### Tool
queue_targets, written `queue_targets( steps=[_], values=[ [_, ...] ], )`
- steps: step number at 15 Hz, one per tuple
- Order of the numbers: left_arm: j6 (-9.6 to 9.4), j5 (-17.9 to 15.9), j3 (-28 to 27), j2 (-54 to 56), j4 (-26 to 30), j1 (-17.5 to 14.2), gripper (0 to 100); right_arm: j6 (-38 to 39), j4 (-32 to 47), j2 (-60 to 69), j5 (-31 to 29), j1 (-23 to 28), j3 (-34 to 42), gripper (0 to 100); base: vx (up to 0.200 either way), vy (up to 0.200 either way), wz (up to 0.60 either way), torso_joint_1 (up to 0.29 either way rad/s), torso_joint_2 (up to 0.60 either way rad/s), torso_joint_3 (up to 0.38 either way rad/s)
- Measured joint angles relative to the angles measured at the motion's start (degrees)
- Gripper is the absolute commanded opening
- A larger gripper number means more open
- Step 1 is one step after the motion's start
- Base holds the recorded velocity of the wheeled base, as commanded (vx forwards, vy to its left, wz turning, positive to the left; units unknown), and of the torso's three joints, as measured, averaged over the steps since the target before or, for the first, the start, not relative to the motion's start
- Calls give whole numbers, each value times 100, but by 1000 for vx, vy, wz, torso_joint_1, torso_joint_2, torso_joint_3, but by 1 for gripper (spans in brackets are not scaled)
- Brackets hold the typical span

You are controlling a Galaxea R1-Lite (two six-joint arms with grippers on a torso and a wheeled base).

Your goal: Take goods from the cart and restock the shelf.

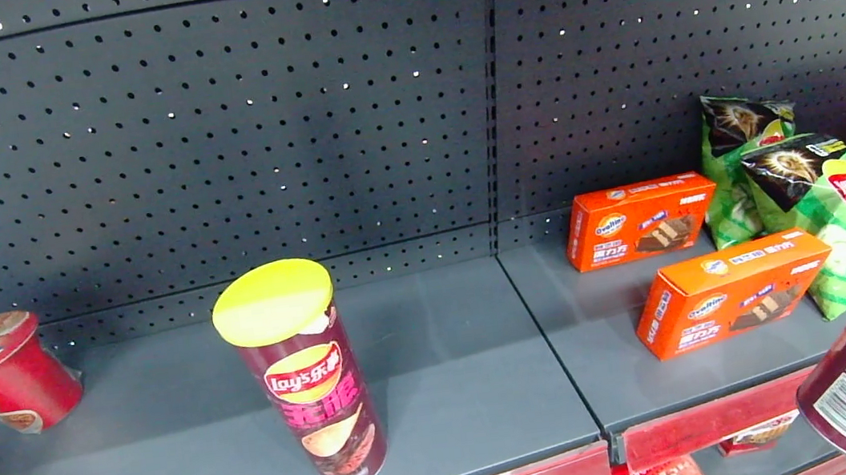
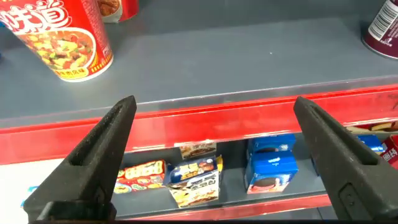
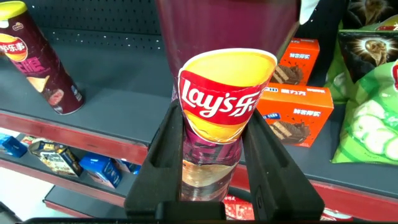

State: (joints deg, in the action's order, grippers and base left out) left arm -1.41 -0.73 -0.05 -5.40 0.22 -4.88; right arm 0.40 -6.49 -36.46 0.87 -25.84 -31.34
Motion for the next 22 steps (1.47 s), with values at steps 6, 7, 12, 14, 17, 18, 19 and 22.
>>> queue_targets(
  steps=[6,7,12,14,17,18,19,22],
  values=[
    [73,18,-5,-2,-1,6,100,-166,-385,-378,0,-364,-138,0,0,0,0,0,0,0],
    [71,20,-5,-2,2,6,100,-177,-566,-494,-16,-441,-140,0,0,0,0,0,0,0],
    [71,20,-5,-7,0,6,100,-94,-1519,-1320,-35,-507,-129,0,0,0,0,0,0,0],
    [73,20,-5,-7,0,6,100,-78,-2241,-1821,-35,-511,-110,0,0,0,0,0,0,0],
    [73,20,-5,-9,-1,6,100,57,-3046,-2505,-13,-524,-184,0,0,0,0,0,0,0],
    [73,22,-5,-11,-1,6,100,116,-3066,-2644,39,-544,-190,0,0,0,0,0,0,0],
    [71,20,-5,-11,0,6,100,145,-3054,-2743,85,-592,-189,0,0,0,0,0,0,0],
    [71,20,-5,-13,0,6,100,145,-2923,-2877,116,-905,-245,0,0,0,0,0,0,0]
  ],
)
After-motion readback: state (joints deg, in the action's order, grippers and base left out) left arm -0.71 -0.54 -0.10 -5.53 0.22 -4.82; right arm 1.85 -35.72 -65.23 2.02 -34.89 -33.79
